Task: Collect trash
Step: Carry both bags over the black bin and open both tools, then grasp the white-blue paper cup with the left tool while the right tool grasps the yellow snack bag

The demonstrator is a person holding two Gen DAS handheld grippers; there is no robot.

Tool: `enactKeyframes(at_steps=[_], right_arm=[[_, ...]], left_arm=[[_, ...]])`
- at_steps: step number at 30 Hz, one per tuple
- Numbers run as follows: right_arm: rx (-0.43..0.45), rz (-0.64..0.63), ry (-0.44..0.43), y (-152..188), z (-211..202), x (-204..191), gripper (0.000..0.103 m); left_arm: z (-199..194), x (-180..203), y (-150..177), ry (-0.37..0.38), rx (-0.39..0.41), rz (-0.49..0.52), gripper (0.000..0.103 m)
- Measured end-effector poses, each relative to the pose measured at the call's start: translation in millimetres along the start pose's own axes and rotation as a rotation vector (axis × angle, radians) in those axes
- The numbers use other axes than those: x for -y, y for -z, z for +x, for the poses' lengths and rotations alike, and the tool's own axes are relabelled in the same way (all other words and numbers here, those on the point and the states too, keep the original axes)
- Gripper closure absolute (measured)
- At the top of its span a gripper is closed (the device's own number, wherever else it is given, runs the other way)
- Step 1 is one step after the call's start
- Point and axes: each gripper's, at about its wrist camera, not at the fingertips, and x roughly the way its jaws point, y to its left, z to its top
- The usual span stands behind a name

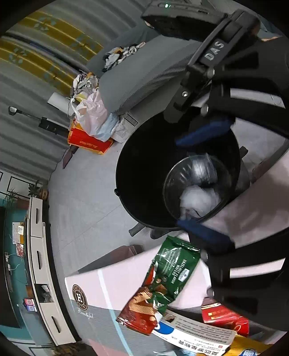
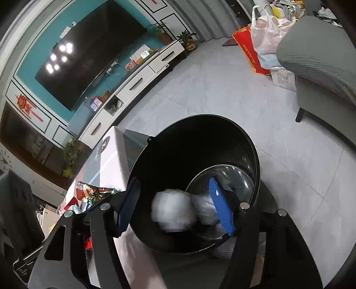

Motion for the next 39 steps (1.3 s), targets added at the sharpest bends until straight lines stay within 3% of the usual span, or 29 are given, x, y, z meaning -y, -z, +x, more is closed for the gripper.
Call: enactKeyframes(at_steps=[6,11,13,16,18,22,30,34,36,37,39], right_arm=[[0.028,-0.038,-0.038,3.7,-9.8,-11.1,0.036],[0.04,-0.08,-0.064,12.1,-18.4,-25.4,0.034],[0.036,-0.093,-0.085,14.9,-20.3,-30.9,0.034],[0.028,-0.118,-0.129,22.3,-25.3,-41.7,0.033],[0.028,-0.147,-0.153,28.5,-28.1,-52.8,0.029],[0.023,-0.214,-0.208,43.0,-30.7,-78.6,0.028],[-0.025,-0.374,-0.313,75.2,-28.2,-139.6,0.026],[-0.072,-0.449,-0.337,97.1,-19.6,-166.5,0.024],[-0.092,-0.485,-0.336,107.9,-15.0,-176.8,0.024],[-0.104,-0.505,-0.34,115.4,-12.4,-182.9,0.024],[-0.121,-0.541,-0.345,123.9,-11.4,-193.3,0.024]], left_arm=[[-43.2,-6.5,9.1,-0.045,0.083,-0.01,0.007],[-91.1,-15.4,26.4,-0.086,0.153,-0.024,0.003],[-109.3,-27.7,38.3,-0.039,0.15,-0.054,0.003],[-135.1,-57.5,60.1,0.051,0.141,-0.155,0.003],[-154.7,-88.0,79.3,0.117,0.164,-0.277,0.003],[-187.9,-132.8,112.8,0.13,0.23,-0.445,0.003],[-240.2,-176.5,161.0,-0.077,0.374,-0.408,0.003],[-237.1,-184.1,178.9,-0.129,0.279,-0.325,0.003],[-245.5,-197.0,182.3,-0.137,0.31,-0.339,0.003],[-249.4,-201.5,181.4,-0.166,0.333,-0.344,0.003],[-263.5,-218.3,174.3,-0.338,0.388,-0.344,0.003]])
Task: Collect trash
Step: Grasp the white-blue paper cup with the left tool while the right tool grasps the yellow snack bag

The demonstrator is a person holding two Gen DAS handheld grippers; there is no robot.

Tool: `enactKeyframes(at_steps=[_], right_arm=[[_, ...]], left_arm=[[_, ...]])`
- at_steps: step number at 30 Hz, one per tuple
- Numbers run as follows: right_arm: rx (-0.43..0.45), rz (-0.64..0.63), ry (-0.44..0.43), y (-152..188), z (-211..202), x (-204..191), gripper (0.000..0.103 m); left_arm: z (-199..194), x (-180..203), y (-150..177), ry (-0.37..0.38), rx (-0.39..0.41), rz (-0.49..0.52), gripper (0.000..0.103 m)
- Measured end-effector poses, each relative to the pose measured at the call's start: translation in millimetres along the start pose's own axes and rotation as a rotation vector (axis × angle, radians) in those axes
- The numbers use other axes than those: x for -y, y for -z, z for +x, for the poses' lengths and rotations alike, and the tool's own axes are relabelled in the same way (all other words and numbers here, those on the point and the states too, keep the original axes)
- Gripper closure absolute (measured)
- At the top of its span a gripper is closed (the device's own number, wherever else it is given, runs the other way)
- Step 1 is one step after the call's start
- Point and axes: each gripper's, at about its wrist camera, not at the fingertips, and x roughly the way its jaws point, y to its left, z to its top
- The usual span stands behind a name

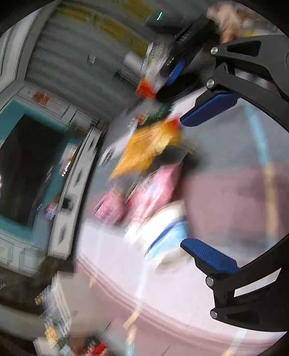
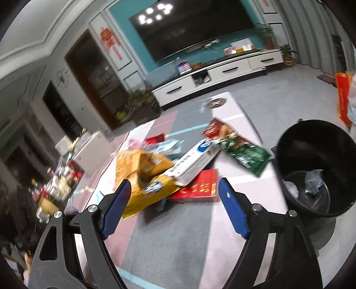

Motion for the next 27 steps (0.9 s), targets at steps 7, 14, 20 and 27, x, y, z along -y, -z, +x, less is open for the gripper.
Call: enactKeyframes(at_steps=[7,14,20,27], right_arm=[[-0.027,-0.076,0.013,-19.8,22.3,-38.6,0.024],[-0.017,-0.149,-0.01,-25.7,59.2,-70.8,0.024],[-0.074,-0.137,-0.002,-16.7,90.1,-71.2,0.024],[-0.099,-0.188,0.037,-8.6,107.4,-82.0,0.024]], left_arm=[[41.3,-59.4,-26.4,-0.071,-0.102,-0.142,0.003],[62.5,-85.9,-15.4,-0.011,-0.154,-0.253,0.003],[82.0,-87.3,-13.1,-0.033,-0.176,-0.23,0.003],[98.6,-75.9,-11.4,-0.046,-0.218,-0.166,0.018]])
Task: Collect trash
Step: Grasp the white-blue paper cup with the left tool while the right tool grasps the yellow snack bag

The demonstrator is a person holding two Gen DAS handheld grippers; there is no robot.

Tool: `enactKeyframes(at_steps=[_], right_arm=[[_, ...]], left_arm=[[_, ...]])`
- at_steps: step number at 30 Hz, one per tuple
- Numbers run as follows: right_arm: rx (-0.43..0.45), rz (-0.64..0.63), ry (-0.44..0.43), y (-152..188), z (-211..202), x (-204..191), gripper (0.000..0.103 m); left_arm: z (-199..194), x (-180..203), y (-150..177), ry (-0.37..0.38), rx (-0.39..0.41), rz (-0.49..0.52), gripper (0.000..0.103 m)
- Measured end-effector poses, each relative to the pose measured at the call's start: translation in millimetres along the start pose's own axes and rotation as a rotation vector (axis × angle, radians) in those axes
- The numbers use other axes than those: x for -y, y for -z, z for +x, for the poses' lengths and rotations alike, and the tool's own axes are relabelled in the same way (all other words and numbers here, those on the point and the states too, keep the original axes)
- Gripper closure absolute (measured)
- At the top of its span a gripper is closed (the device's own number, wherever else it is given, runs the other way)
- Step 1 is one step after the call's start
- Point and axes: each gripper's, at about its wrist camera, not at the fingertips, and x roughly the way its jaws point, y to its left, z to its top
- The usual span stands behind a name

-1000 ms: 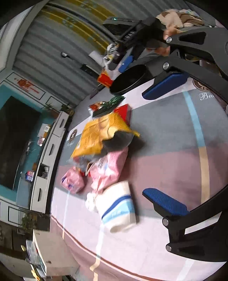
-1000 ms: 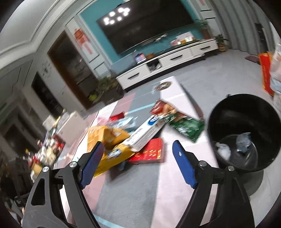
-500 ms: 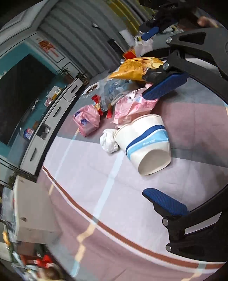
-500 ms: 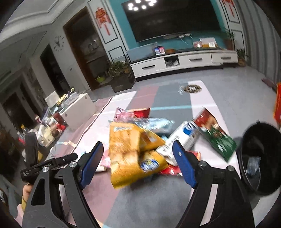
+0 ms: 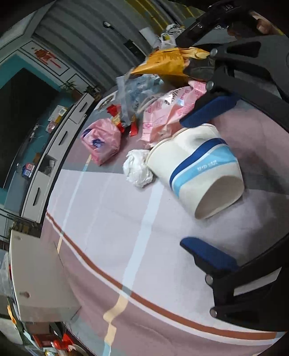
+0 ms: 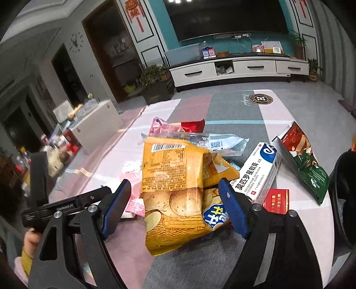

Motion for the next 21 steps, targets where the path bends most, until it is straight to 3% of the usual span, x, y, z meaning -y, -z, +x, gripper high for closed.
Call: enactKeyframes(at_steps=[3,5,10,12,14,21], right_arm=[[-0.013,-0.017,0.011,1.7,4.8,-3.0,0.024],[-0.026,-0.026,0.025,3.4,7.6,-4.1,0.029],[-0.086,-0.023,0.022,9.0,16.2,-2.0,0.06],[-0.099,-0.028,0.02,11.8,17.3,-3.0,0.077],[-0.099,-0.04,0.02,13.9,14.5,-4.9,0.087],[-0.06,-0.025,-0.018,14.7,-17.1,-2.8,0.089]], left_arm=[[0.8,2.4,3.3,0.002,-0.014,0.014,0.043],[-1.3,-1.3,4.7,0.024,-0.013,-0.006,0.05],[-11.6,0.1,9.5,0.046,0.004,0.004,0.058],[-14.9,2.0,11.8,0.054,0.004,0.01,0.058],[-19.2,3.6,15.8,0.039,0.009,0.022,0.058],[-50.1,17.2,26.8,0.064,0.066,0.087,0.058]])
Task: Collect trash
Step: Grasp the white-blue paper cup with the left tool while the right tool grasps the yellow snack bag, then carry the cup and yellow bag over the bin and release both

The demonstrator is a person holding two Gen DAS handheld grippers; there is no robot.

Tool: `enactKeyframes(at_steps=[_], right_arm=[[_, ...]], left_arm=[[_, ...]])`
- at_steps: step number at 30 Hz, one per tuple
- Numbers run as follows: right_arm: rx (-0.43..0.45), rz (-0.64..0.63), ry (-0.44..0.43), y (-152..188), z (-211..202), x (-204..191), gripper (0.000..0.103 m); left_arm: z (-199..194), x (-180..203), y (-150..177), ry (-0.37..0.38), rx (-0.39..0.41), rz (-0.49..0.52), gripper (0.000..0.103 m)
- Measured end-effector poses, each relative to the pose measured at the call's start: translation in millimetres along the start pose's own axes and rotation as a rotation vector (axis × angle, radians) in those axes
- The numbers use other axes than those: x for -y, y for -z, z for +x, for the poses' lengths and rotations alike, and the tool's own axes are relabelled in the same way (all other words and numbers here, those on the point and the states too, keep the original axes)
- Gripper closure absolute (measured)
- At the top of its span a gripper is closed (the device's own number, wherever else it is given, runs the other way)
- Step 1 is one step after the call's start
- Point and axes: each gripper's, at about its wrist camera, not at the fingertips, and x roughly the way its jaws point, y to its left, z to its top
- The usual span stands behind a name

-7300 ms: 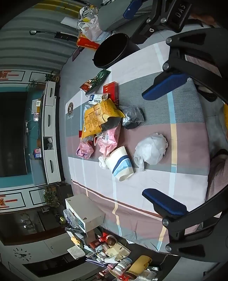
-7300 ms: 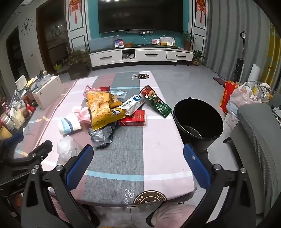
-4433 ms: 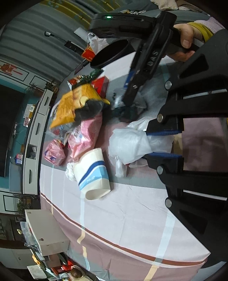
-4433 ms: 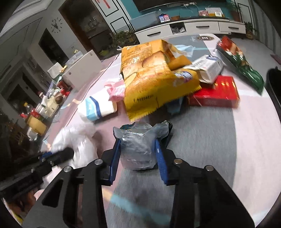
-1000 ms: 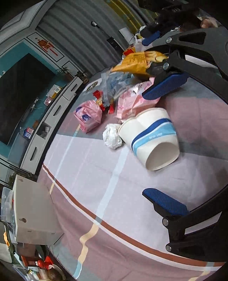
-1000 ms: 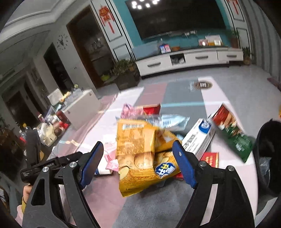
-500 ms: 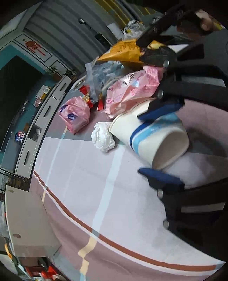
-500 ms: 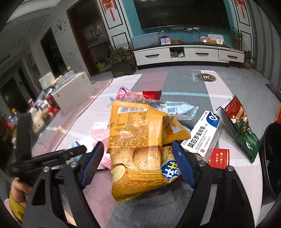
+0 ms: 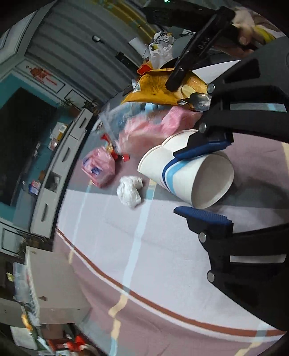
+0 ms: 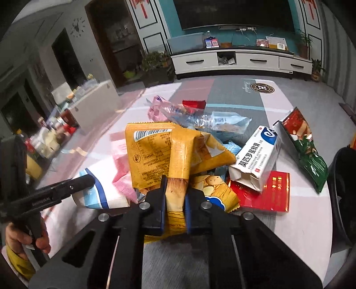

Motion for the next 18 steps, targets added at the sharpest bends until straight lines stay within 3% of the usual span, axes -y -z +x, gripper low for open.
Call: enactKeyframes(at_steps=[8,18], right_arm=[[0.093,-0.003,-0.042,0.0,-49.3,5.1,0.089],[0.155,0.06,-0.001,-1.8,-75.0,33.2,0.089]], left_arm=[[-48.6,16.8,5.5,-0.003,0.103,0.076,0.058],[-53.4,65.2,1.6,0.125,0.132,0.099,0.058]])
